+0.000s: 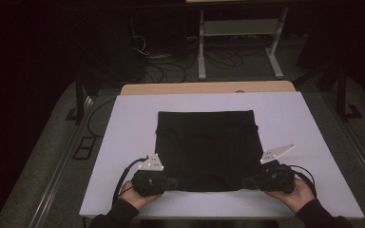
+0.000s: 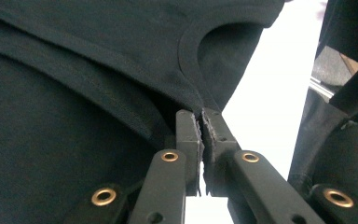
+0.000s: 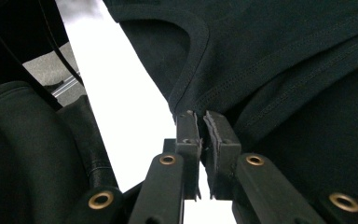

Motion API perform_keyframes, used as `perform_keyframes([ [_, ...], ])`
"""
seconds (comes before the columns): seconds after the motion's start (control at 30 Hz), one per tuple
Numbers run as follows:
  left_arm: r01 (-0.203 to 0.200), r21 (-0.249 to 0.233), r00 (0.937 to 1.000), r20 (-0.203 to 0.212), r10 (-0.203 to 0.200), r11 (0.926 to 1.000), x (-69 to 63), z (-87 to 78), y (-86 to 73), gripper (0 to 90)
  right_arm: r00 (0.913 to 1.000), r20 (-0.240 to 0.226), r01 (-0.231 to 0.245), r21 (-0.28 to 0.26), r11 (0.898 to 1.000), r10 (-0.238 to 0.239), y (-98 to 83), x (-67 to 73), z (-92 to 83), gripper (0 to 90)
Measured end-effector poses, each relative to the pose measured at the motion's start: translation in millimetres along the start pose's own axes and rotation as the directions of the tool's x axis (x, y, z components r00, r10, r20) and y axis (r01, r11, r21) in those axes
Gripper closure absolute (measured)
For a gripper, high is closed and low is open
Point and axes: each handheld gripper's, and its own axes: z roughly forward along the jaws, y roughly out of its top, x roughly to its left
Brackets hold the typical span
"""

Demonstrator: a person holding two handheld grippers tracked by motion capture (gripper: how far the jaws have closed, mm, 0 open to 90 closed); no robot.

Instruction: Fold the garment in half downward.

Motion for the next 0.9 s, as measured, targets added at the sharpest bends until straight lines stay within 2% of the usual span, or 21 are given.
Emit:
perform_keyframes([
  [0.17,0.016,0.023,0.9999,0.001,-0.016,0.9996,-0.1,1.2,-1.7,85.1,1.0,-0.003,-0.002,0.015,1.0,0.002,-1.4,0.0,1.0,83.4],
  [0.3,0.014,0.034,0.9999,-0.003,-0.014,0.9993,0.3,2.0,-2.5,84.6,1.0,-0.006,0.0,0.023,1.0,0.0,-2.0,0.0,1.8,83.0],
  [0.37,0.011,0.028,0.9998,-0.019,-0.011,0.9995,-0.1,1.9,-2.5,80.2,0.9999,-0.013,-0.008,0.032,0.999,0.008,-2.3,-0.1,2.5,80.9],
  [0.5,0.01,0.021,0.9987,-0.051,-0.009,0.9997,-2.0,0.6,-1.0,61.8,0.9997,-0.014,-0.019,0.042,0.999,0.019,-2.0,-1.2,4.3,63.7],
  [0.67,0.054,-0.033,0.9974,-0.046,-0.055,0.998,-0.6,-5.5,-0.3,48.3,0.9993,0.034,-0.014,0.019,1.0,0.014,-0.9,-0.1,2.5,45.8],
  [0.73,0.065,-0.048,0.9958,-0.062,-0.068,0.9967,0.2,-9.2,0.2,40.7,0.9987,0.049,-0.014,0.007,1.0,0.013,-0.5,0.0,1.7,39.6],
  [0.77,0.076,-0.057,0.9947,-0.066,-0.08,0.9955,1.3,-11.4,0.4,38.1,0.9981,0.06,-0.013,0.0,1.0,0.013,-0.3,0.3,1.4,35.5],
  [0.83,0.104,-0.081,0.9933,-0.043,-0.107,0.9913,5.0,-15.9,-0.5,32.0,0.9966,0.081,-0.013,-0.007,1.0,0.013,0.7,0.6,1.6,26.2],
  [0.9,0.138,-0.108,0.9895,-0.029,-0.142,0.9845,8.8,-19.7,-1.4,25.5,0.9954,0.095,-0.004,-0.024,1.0,0.007,1.9,1.2,1.9,17.2],
])
